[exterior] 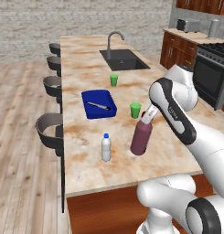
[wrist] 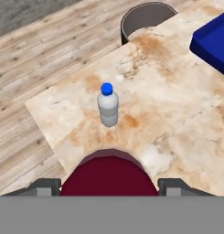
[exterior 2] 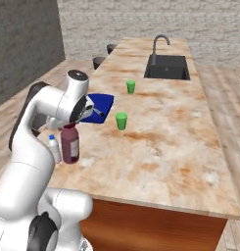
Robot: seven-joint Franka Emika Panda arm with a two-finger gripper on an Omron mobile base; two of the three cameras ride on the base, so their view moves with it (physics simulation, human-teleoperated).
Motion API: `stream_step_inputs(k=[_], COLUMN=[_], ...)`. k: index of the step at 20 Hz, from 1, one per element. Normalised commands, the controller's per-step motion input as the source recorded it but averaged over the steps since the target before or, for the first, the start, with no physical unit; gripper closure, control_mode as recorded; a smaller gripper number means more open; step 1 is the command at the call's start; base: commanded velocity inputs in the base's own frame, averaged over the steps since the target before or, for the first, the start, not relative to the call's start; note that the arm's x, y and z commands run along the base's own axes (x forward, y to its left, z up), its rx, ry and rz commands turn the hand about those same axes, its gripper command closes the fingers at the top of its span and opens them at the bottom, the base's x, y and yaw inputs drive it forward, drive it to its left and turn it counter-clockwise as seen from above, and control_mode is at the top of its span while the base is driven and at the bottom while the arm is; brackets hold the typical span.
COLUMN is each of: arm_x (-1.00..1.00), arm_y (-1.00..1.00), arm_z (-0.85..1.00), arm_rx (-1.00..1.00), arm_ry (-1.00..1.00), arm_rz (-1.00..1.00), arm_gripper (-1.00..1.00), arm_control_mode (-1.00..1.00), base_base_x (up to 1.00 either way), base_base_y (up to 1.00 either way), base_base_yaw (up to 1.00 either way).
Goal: Place the drinks on the dining counter in a tight cluster.
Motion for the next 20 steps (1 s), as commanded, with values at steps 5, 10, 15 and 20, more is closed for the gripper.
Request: stream_step_inputs(k=[5,10,15,20], arm_x=[0.01,0.31,0.22,0.07], arm_y=[0.01,0.1,0.04,0.27], arm_z=[-0.29,-0.41,-0.02,-0.12], arm_rx=[-0.06,-0.06,-0.01,0.0], arm_ry=[-0.04,-0.01,0.0,0.0], arm_rz=[0.36,0.16,0.02,0.0], arm_gripper=[1.0,1.0,1.0,1.0], arm_control_mode=[-1.0,-1.0,-1.0,-1.0], base_base_x=[0.0,0.0,0.0,0.0], base_base_y=[0.0,0.0,0.0,0.0], base_base_yaw=[0.0,0.0,0.0,0.0])
